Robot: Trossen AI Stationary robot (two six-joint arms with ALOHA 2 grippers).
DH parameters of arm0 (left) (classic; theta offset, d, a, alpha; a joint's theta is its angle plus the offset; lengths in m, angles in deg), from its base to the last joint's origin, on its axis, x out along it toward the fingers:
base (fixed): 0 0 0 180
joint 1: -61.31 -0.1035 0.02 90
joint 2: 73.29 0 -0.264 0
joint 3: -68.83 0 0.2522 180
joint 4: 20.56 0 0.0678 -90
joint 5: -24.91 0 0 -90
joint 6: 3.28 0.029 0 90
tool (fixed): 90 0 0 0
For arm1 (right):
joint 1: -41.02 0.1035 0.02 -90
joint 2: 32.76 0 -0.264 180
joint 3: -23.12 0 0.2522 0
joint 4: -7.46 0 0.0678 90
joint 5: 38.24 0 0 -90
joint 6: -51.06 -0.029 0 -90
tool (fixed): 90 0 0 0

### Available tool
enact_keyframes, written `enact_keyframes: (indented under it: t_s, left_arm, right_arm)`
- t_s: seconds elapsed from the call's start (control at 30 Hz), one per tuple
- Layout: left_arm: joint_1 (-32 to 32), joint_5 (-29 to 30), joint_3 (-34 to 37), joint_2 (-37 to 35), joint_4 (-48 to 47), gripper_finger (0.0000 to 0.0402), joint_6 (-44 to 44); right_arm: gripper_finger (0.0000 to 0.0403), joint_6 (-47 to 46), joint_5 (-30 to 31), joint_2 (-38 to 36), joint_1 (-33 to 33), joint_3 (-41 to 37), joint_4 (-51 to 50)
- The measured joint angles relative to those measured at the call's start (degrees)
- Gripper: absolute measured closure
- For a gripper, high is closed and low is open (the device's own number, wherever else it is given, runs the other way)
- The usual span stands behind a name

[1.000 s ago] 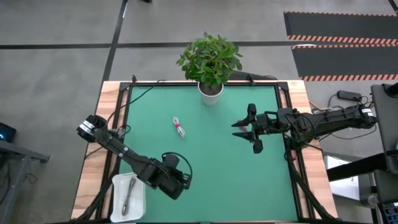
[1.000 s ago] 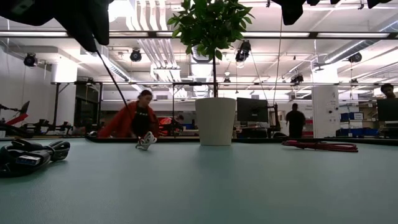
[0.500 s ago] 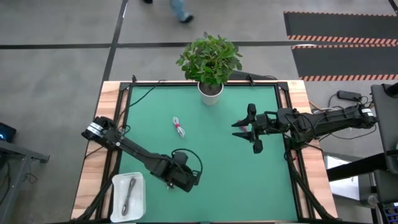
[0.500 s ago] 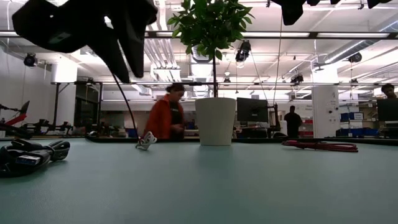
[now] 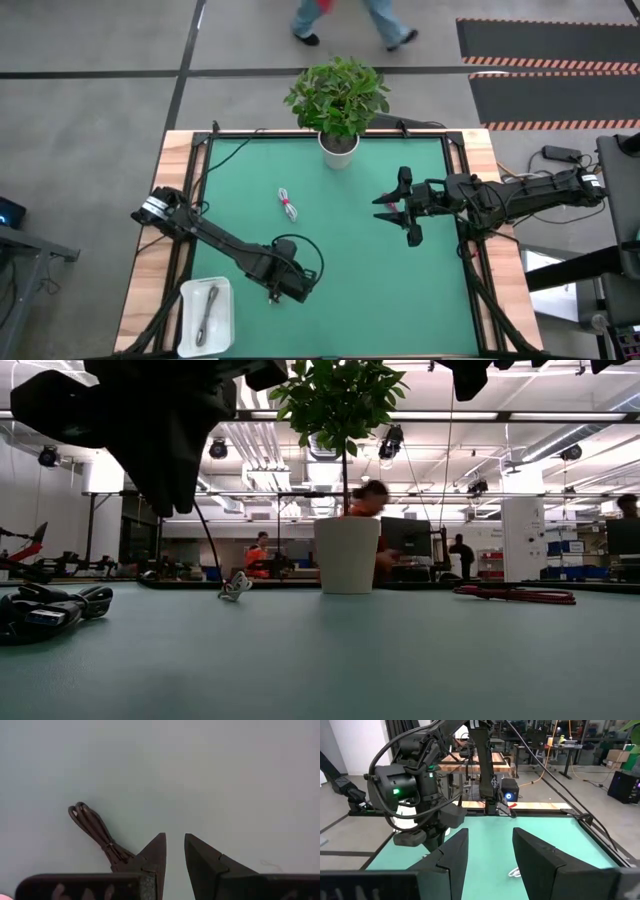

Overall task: Pick and place USB-C Cables
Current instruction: Put the black charger cable into the bin

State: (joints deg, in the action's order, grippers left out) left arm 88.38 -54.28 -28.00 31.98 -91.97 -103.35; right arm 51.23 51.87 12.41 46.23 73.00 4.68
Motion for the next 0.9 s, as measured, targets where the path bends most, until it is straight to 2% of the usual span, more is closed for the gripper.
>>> enact_keyframes:
  t_s: [0.17, 0.37, 0.6, 0.73, 0.9]
  left_arm:
    - [0.0, -0.1, 0.8, 0.0, -1.5, 0.0347, 0.0]
    - [0.2, -4.3, 5.0, 0.0, -1.4, 0.0347, -1.5]
    - [0.7, -5.3, 6.8, 0.0, -1.1, 0.0344, -1.6]
    - [0.9, -5.3, 6.9, 0.0, -0.7, 0.0319, -1.5]
    - [1.2, -5.9, 7.4, -0.1, -0.1, 0.0267, -1.6]
  right_arm:
    - [0.0257, 0.1, 0.0, 0.0, 0.0, 0.0, 0.0]
    - [0.0257, 0.1, 0.0, 0.0, 0.0, 0.0, 0.0]
    - [0.0257, 0.5, 0.0, 0.0, 0.0, 0.0, -0.1]
    - [0.0257, 0.6, 0.0, 0.0, 0.0, 0.0, -0.1]
    - [0.0257, 0.5, 0.0, 0.0, 0.0, 0.0, -0.1]
